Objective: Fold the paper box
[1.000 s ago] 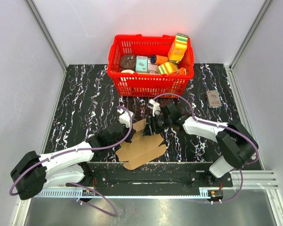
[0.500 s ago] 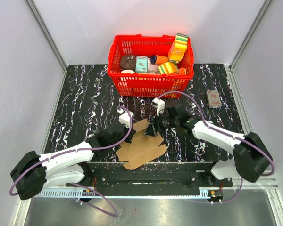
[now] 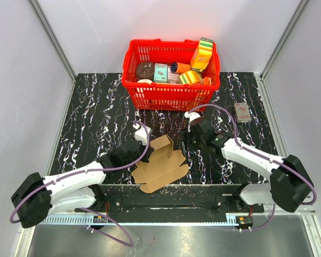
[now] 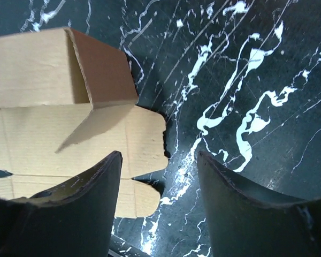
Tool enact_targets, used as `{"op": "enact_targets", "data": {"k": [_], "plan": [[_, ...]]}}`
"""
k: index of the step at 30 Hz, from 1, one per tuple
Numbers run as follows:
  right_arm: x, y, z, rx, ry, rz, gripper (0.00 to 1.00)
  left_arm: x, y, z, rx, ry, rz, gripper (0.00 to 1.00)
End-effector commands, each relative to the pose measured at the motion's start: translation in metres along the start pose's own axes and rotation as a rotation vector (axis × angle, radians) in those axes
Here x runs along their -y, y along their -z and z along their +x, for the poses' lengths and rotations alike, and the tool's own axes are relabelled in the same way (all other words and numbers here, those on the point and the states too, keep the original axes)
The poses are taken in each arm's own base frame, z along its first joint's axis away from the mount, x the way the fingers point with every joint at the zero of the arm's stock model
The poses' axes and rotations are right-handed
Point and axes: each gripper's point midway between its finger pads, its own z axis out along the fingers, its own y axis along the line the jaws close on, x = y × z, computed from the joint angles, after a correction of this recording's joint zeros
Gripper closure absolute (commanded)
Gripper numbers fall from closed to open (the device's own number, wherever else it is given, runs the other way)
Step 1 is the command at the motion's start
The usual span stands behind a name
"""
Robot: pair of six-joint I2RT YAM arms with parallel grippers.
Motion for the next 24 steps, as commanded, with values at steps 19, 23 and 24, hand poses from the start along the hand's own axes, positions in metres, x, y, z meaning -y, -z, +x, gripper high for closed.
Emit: {"op": "enact_targets", "data": {"k": [19, 23, 24], "plan": [[-0.028, -0.050, -0.008, 0.180, 0.159, -0.216, 0.44, 0.001, 0.006, -0.024, 0.043, 0.011, -0.013, 1.00], [-0.032, -0.055, -0.008, 0.185, 0.171, -0.242, 0.46, 0.002, 0.007, -0.028, 0.048, 0.009, -0.012, 1.00], [-0.033, -0.056, -0.007, 0.185, 0.171, -0.248, 0.46, 0.002, 0.007, -0.028, 0.048, 0.007, -0.013, 1.00]]}}
